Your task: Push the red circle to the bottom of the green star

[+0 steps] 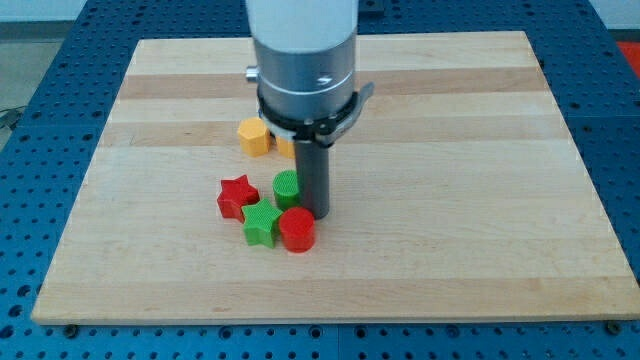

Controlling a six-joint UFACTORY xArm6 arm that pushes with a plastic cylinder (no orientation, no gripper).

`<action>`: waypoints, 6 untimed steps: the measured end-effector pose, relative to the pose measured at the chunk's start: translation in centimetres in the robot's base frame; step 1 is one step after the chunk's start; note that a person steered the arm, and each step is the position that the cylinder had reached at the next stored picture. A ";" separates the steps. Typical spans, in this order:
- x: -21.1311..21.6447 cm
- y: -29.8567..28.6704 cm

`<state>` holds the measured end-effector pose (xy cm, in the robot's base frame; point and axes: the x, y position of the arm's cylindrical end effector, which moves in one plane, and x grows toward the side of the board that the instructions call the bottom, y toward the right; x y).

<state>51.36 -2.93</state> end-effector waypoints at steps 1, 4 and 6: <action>1.6 -1.4; 5.3 7.0; 10.5 3.2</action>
<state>61.90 0.27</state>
